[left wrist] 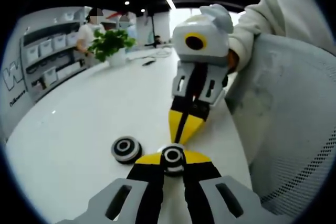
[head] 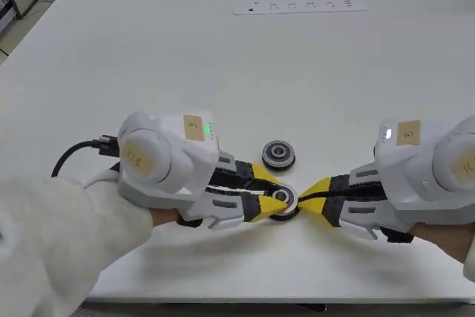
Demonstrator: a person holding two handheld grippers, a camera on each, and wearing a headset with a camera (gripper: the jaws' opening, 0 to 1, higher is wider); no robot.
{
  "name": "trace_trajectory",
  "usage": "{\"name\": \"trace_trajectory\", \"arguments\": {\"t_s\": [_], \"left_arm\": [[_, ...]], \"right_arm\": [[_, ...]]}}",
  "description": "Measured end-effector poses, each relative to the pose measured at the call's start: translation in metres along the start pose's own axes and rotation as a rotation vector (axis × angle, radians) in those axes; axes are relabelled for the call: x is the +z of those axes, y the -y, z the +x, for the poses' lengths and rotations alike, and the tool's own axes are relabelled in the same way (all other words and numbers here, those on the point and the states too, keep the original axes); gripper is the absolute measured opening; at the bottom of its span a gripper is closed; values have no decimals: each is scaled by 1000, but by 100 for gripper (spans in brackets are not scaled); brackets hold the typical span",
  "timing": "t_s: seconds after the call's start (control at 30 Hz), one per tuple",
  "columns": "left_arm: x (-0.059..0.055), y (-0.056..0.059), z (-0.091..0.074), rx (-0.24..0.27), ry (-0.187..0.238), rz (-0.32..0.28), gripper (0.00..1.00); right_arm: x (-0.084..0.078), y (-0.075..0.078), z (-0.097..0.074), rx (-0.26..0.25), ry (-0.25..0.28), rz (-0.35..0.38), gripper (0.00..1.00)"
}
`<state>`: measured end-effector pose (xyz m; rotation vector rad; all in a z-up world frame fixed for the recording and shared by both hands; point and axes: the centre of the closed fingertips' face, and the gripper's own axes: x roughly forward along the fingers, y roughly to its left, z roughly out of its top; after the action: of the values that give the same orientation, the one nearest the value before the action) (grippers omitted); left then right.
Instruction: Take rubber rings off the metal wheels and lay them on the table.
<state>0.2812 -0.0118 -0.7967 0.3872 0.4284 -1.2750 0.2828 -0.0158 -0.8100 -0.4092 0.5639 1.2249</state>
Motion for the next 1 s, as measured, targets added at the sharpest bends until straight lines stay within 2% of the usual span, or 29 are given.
{"name": "trace_trajectory", "arguments": {"t_s": [0.1,0.2,0.27,0.5,0.57,0.7,1.0], "left_arm": [[0,0,0,1,1,0,14],[0,0,-1,3,2,0,14],[0,0,-1,4,3,-1,14],[0,0,-2,6,9,-4,14],[0,0,-2,6,11,-9,14],[0,0,-2,6,13,-13,13],[1,1,-2,10,9,4,13]], "right_arm": [[-1,4,-1,-18,-5,53,0],[1,7,-3,-21,15,170,0],[4,9,-6,-15,47,269,0],[7,10,-8,24,110,495,0],[5,9,-8,28,118,500,0],[9,6,-9,50,142,589,0],[14,2,-8,58,152,586,0]]}}
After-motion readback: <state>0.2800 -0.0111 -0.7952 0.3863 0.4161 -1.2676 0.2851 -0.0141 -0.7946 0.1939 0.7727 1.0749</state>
